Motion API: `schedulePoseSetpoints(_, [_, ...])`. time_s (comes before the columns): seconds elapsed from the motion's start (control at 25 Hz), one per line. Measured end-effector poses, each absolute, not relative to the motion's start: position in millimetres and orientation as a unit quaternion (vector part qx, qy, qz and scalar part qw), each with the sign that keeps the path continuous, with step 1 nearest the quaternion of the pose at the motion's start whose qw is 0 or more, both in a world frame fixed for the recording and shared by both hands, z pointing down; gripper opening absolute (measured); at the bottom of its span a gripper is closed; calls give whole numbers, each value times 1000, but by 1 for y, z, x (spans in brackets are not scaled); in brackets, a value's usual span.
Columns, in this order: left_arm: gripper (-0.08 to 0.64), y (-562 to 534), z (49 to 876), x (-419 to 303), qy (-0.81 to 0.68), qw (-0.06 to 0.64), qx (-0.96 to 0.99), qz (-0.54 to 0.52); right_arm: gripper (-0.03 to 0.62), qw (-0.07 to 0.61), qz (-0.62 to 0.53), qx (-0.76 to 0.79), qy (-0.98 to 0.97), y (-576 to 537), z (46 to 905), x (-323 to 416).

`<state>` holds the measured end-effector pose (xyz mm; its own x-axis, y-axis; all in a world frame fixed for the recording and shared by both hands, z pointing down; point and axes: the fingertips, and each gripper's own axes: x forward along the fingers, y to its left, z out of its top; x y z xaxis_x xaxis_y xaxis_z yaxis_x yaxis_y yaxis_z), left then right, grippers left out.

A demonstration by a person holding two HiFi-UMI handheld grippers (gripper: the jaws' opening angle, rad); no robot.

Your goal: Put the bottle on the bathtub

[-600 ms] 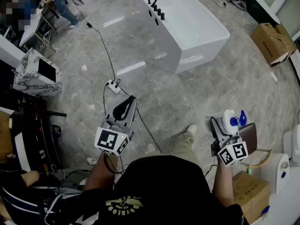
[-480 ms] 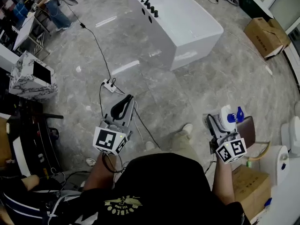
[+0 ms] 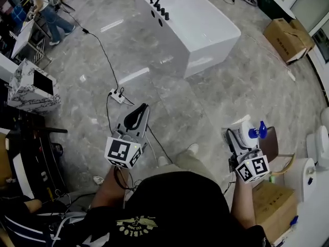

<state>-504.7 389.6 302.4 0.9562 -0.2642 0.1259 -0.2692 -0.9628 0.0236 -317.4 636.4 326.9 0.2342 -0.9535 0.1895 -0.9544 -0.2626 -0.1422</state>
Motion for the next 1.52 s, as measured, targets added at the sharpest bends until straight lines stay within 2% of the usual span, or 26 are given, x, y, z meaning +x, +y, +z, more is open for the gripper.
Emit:
schedulePoseSetpoints(0.24, [24, 389, 299, -487, -153, 29, 986, 50, 261, 3, 110, 780, -616, 636, 328, -298])
schedulePoseSetpoints(0.64, [11, 387, 277, -423, -150, 47, 988, -11, 261, 7, 85, 756, -649, 607, 327, -219])
schedulePoseSetpoints(1.16, [11, 375, 267, -376, -238, 18, 971, 1, 261, -2, 94, 725, -683, 599, 339, -121])
schedulePoseSetpoints(1.52, [11, 379, 266, -368, -241, 20, 970, 3, 261, -20, 112, 718, -686, 601, 353, -115])
